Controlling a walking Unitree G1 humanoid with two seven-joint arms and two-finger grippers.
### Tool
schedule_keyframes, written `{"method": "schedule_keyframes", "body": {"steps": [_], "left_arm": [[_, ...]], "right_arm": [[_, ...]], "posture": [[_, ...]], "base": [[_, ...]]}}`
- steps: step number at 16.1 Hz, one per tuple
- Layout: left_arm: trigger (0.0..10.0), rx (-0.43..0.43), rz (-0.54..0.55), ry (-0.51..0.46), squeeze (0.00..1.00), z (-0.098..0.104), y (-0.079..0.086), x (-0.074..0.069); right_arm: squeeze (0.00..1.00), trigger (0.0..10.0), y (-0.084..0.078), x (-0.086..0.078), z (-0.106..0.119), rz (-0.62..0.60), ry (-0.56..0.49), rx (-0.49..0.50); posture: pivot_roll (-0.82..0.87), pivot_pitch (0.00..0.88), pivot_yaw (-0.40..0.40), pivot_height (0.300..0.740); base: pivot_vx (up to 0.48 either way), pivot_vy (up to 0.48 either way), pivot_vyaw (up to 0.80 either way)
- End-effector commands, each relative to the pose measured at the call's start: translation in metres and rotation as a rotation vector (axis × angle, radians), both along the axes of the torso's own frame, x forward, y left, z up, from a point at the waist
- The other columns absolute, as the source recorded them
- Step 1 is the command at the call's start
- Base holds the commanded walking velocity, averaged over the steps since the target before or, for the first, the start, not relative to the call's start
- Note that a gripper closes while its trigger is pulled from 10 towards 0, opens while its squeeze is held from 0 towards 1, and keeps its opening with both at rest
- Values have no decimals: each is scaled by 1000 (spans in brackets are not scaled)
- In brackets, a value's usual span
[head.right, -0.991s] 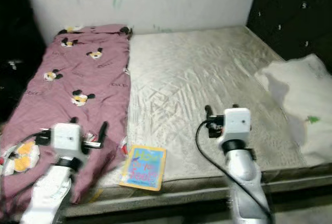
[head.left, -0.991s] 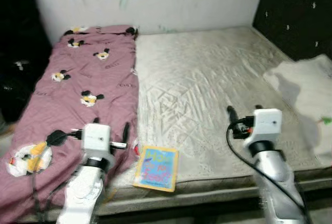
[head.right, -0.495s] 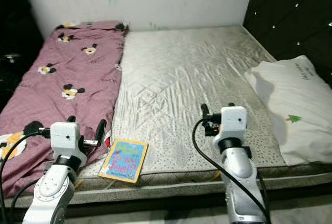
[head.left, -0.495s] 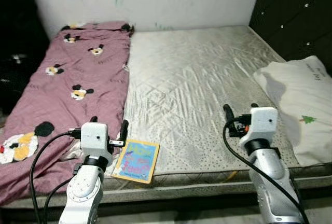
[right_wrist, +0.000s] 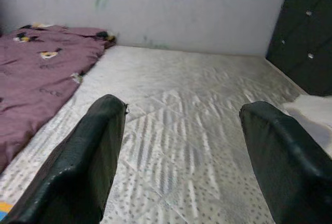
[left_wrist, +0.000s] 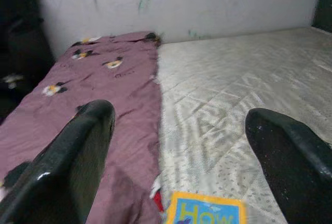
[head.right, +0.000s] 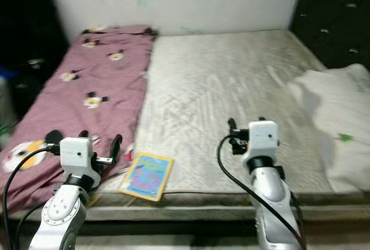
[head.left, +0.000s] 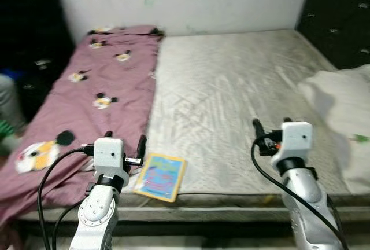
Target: Clean up the room
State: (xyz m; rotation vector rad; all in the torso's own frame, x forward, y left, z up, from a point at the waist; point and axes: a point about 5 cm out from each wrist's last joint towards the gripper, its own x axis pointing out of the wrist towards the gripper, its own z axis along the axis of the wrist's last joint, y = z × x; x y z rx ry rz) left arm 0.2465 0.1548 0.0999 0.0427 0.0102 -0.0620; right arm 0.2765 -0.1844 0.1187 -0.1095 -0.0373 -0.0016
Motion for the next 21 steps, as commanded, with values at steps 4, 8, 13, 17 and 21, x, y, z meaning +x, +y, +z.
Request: {"method": "schedule_keyframes", "body": {"steps": [4,8,13,17,21], "left_arm": [[10000,1,23,13,0,-1,7,-2],[10000,-19,9,23,0,-2,5,-3],[10000,-7,-3,11,0,-1,4,-3],[10000,-7,-8,7,0,0,3,-2],[10000,-8,-1,8,0,0,4,-2]], "right_arm": [[0,10000,6,1,3,13,-12,21],[0,10000,5,0,3,9,-7,25],[0,10000,6,0,2,11,-4,29],[0,10000,8,0,2,17,-4,40],[0,10000,7,-1,2,14,-2,49]], "posture": [[-30,27,36,740],[-32,33,36,740],[-33,33,38,740],[-32,33,38,740],[-33,35,39,740]], "base": [[0,0,0],[0,344,0],[0,168,0],[0,0,0],[0,0,0]]}}
